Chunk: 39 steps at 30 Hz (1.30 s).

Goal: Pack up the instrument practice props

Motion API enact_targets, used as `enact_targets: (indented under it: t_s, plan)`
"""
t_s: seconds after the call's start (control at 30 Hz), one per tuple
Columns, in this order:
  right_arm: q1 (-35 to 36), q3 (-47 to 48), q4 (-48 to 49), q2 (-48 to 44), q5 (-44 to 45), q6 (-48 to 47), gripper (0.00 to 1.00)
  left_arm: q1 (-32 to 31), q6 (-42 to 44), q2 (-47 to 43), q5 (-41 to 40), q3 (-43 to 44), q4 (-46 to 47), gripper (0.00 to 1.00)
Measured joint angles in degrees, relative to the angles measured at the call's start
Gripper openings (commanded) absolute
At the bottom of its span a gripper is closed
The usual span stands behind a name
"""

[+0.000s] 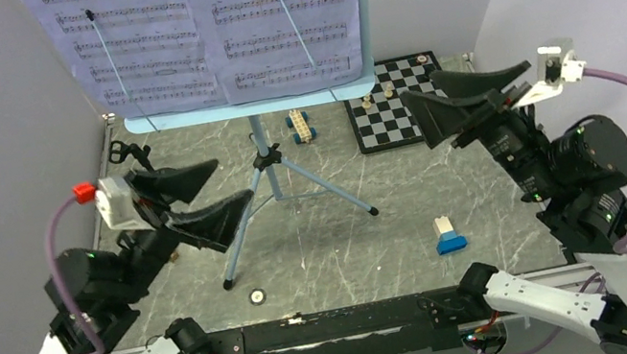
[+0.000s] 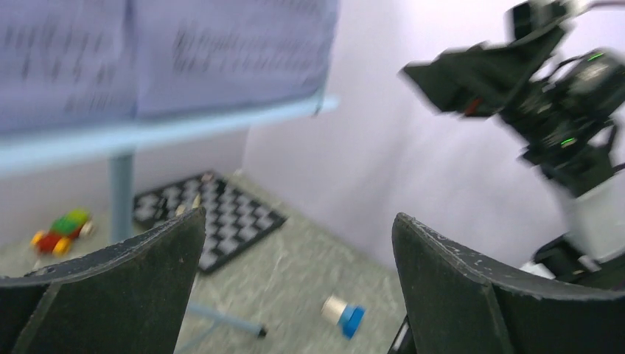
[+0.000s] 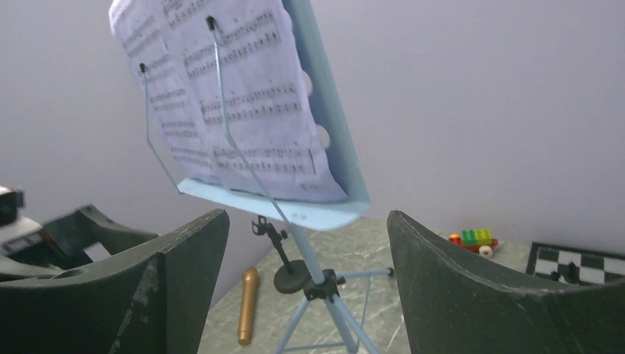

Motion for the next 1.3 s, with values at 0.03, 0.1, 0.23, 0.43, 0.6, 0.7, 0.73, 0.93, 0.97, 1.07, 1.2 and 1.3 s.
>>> enact_targets:
  t_s: [0.03,0.1,0.23,0.43,0.6,0.7,0.73,0.93,0.97,1.07,1.2,1.3]
  plan:
    - [0.00,1.84,0.11,1.70,-0.72,-0.42,0.79,0.00,-0.02,2.58,1.68,4.07,0.24,0.99]
    - [0.00,4.09,0.57,4.68,-1.81,-1.07,0.75,0.00,-0.09,7.37,4.48,10.62,0.63,0.99]
    - [0.00,6.71,0.96,10.62,-4.20,-1.66,0.70,0.00,-1.18,16.46,9.57,20.74,2.16,0.99]
    - [0.00,7.76,0.79,15.98,-6.43,-1.57,0.67,0.00,-3.37,25.09,12.59,27.36,2.43,0.99]
    - [0.00,7.80,0.96,16.39,-6.49,-1.18,0.66,0.00,-4.59,29.27,12.70,30.18,2.56,0.97]
    - [0.00,7.80,1.44,15.91,-6.14,-1.16,0.66,0.00,-4.63,29.86,12.46,31.10,2.67,0.94]
    - [0.00,7.80,1.68,15.85,-6.05,-1.16,0.66,0.00,-4.63,29.99,12.37,31.52,2.82,0.93]
    - [0.00,7.80,2.21,15.93,-6.03,-1.11,0.63,0.00,-4.50,30.99,11.45,33.66,4.09,0.90]
    - [0.00,7.80,2.38,16.02,-6.08,-1.07,0.62,0.00,-4.50,31.45,11.41,34.27,4.20,0.90]
    - [0.00,7.80,2.75,16.48,-6.10,-0.96,0.59,0.00,-4.46,33.51,11.26,36.57,4.13,0.89]
    - [0.00,8.04,3.02,17.97,-6.25,-0.66,0.53,0.00,-4.13,35.54,10.56,37.59,4.31,0.85]
    - [0.00,8.07,2.99,18.88,-6.27,-0.55,0.50,0.00,-3.96,36.52,9.33,37.59,4.28,0.84]
